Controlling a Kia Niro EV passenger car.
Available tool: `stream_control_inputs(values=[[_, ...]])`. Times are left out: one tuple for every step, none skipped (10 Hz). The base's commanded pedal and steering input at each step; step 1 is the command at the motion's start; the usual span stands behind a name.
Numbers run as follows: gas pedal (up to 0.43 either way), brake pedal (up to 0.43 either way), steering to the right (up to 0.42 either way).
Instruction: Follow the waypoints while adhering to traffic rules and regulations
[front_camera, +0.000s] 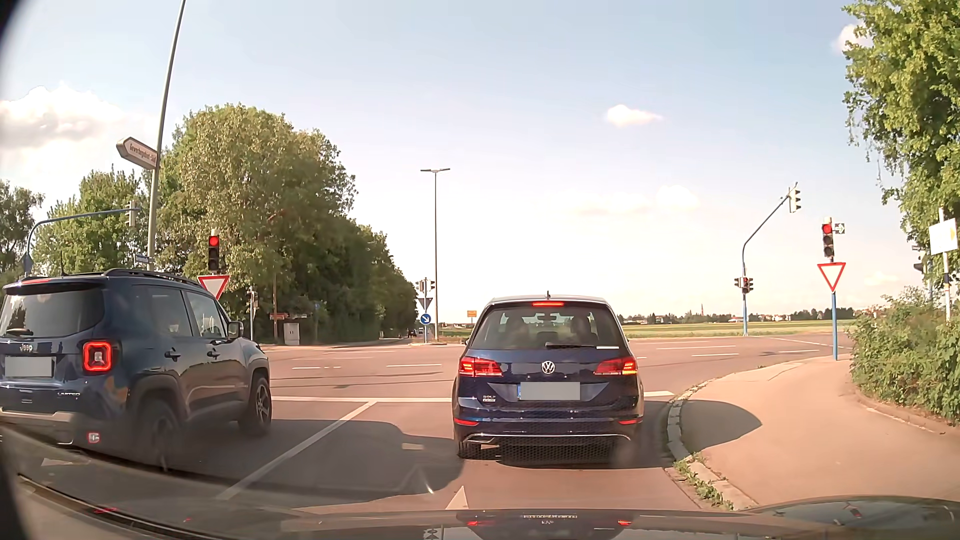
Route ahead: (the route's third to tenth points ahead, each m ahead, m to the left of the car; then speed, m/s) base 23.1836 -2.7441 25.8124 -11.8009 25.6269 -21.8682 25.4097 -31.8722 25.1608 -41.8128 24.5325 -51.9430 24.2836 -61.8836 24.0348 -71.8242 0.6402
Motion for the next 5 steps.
stream_control_inputs(values=[[0.000, 0.177, 0.019], [0.000, 0.159, 0.019], [0.000, 0.165, 0.019], [0.000, 0.159, 0.019], [0.000, 0.159, 0.019]])
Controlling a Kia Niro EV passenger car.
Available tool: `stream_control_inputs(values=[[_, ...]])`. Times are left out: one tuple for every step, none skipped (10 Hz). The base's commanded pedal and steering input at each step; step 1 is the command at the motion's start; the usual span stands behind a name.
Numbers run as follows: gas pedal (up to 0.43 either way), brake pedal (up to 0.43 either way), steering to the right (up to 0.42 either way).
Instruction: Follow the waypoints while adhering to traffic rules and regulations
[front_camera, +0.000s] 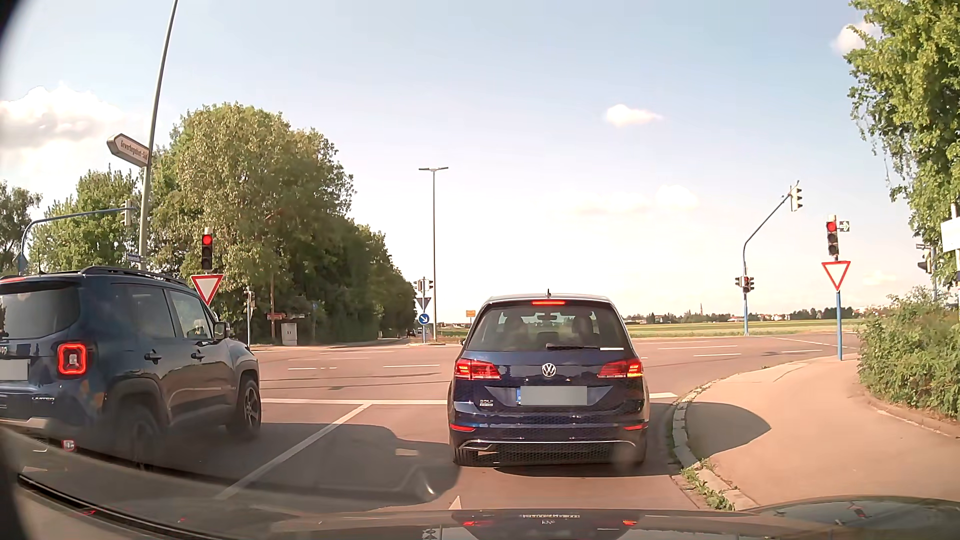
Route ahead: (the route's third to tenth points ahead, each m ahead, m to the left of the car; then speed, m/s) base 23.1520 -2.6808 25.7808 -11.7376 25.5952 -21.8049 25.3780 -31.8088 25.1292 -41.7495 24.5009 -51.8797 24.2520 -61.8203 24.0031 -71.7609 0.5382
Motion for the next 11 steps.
stream_control_inputs(values=[[0.000, 0.159, 0.019], [0.000, 0.165, 0.019], [0.000, 0.165, 0.019], [0.000, 0.171, 0.019], [0.000, 0.171, 0.019], [0.000, 0.165, 0.019], [0.000, 0.171, 0.019], [0.000, 0.171, 0.019], [0.000, 0.171, 0.019], [0.000, 0.165, 0.019], [0.000, 0.171, 0.019]])
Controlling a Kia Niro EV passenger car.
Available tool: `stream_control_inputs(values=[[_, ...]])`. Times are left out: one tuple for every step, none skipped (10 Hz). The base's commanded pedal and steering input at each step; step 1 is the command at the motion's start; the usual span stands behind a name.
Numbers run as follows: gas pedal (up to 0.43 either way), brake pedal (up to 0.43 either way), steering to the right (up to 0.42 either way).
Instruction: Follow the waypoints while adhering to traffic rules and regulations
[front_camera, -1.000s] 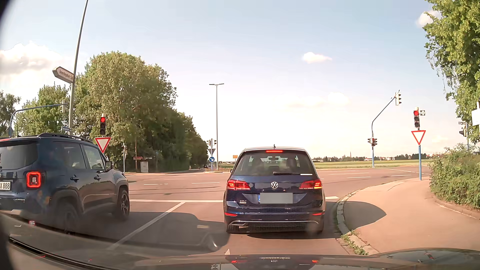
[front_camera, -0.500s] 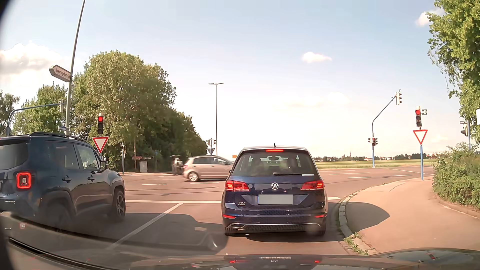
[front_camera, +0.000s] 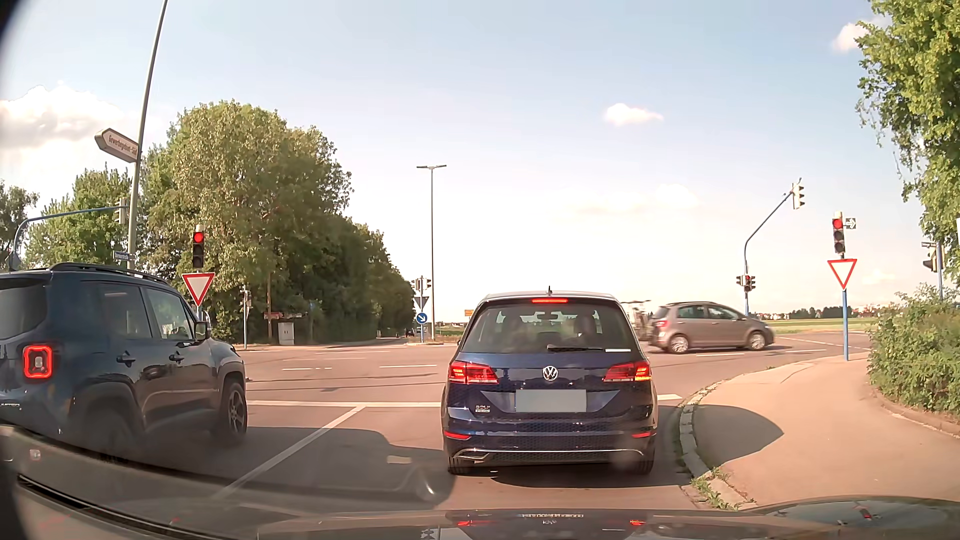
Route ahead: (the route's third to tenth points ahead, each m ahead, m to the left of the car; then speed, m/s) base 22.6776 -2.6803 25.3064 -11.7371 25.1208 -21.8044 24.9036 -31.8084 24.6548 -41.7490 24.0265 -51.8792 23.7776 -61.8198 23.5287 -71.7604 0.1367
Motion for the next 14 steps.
stream_control_inputs(values=[[0.000, 0.171, 0.019], [0.000, 0.171, 0.019], [0.000, 0.171, 0.019], [0.000, 0.171, 0.019], [0.000, 0.171, 0.019], [0.000, 0.207, 0.019], [0.000, 0.323, 0.019], [0.000, 0.390, 0.019], [0.000, 0.500, 0.020], [0.000, 0.610, 0.019], [0.000, 0.634, 0.019], [0.000, 0.634, 0.019], [0.000, 0.604, 0.020], [0.000, 0.488, 0.019]])
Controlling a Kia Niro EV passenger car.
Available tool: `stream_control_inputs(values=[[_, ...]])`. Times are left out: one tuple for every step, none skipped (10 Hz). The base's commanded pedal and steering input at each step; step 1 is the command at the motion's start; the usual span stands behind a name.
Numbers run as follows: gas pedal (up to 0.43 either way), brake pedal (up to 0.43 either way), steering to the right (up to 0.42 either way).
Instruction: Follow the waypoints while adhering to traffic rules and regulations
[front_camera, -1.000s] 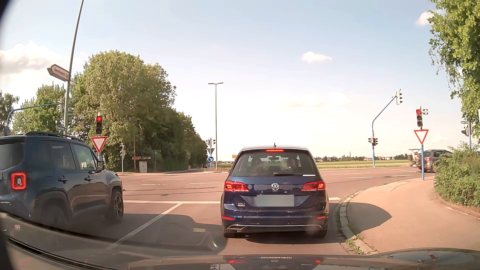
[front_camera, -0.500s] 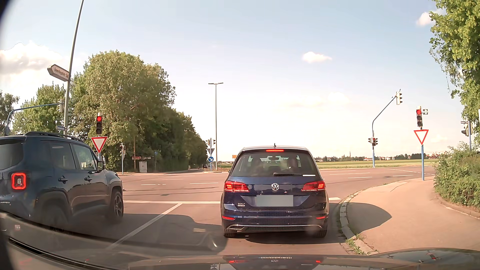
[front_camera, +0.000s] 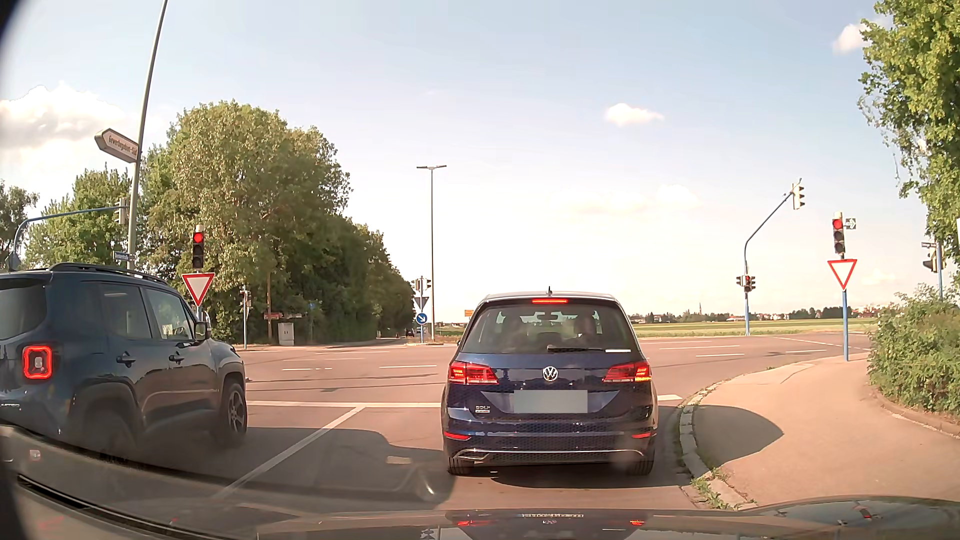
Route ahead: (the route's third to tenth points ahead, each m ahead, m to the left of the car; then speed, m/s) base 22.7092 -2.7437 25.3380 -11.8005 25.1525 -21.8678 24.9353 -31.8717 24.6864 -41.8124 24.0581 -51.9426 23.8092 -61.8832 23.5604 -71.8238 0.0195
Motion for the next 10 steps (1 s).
stream_control_inputs(values=[[0.000, 0.470, 0.020], [0.000, 0.463, 0.019], [0.000, 0.457, 0.019], [0.000, 0.451, 0.019], [0.000, 0.451, 0.020], [0.000, 0.451, 0.019], [0.000, 0.445, 0.019], [0.000, 0.445, 0.019], [0.000, 0.445, 0.019], [0.000, 0.445, 0.019]])
